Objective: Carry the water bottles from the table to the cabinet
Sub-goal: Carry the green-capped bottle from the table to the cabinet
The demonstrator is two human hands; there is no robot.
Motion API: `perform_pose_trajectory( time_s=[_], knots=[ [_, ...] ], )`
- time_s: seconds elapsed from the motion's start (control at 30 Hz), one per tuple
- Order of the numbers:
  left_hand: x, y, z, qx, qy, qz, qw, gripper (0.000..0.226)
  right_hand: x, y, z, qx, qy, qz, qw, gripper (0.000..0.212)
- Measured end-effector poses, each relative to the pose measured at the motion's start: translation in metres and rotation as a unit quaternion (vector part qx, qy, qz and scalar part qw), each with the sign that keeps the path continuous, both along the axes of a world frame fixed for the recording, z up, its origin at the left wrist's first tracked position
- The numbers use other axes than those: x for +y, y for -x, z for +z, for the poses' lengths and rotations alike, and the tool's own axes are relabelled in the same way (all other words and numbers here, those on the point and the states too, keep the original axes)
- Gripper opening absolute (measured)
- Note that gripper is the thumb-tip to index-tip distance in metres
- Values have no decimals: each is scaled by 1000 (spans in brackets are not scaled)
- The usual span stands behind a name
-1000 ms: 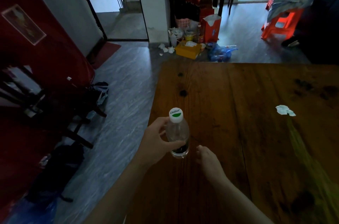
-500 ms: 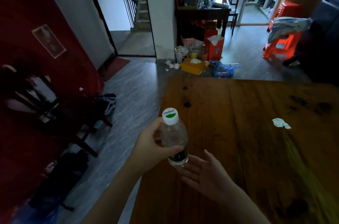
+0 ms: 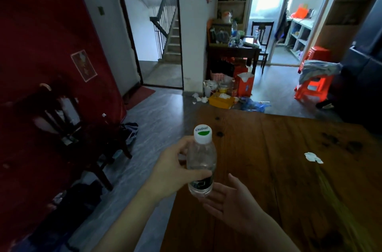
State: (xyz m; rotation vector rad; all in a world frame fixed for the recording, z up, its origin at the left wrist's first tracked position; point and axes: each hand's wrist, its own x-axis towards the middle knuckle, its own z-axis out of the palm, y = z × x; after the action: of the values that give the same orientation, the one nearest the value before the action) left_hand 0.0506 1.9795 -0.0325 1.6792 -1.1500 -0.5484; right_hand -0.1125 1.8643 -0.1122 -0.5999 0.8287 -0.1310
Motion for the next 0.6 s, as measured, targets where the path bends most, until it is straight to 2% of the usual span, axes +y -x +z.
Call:
perform_pose_trajectory(
  time_s=[0.3,0.6],
  knots=[
    [120,-1,21,38,47,92,994,68,99,-32,17,-11,28,95,995,73],
    [222,4,32,21,74,178,981,62,181,-52,37,7,34,188,982,70]
  ],
)
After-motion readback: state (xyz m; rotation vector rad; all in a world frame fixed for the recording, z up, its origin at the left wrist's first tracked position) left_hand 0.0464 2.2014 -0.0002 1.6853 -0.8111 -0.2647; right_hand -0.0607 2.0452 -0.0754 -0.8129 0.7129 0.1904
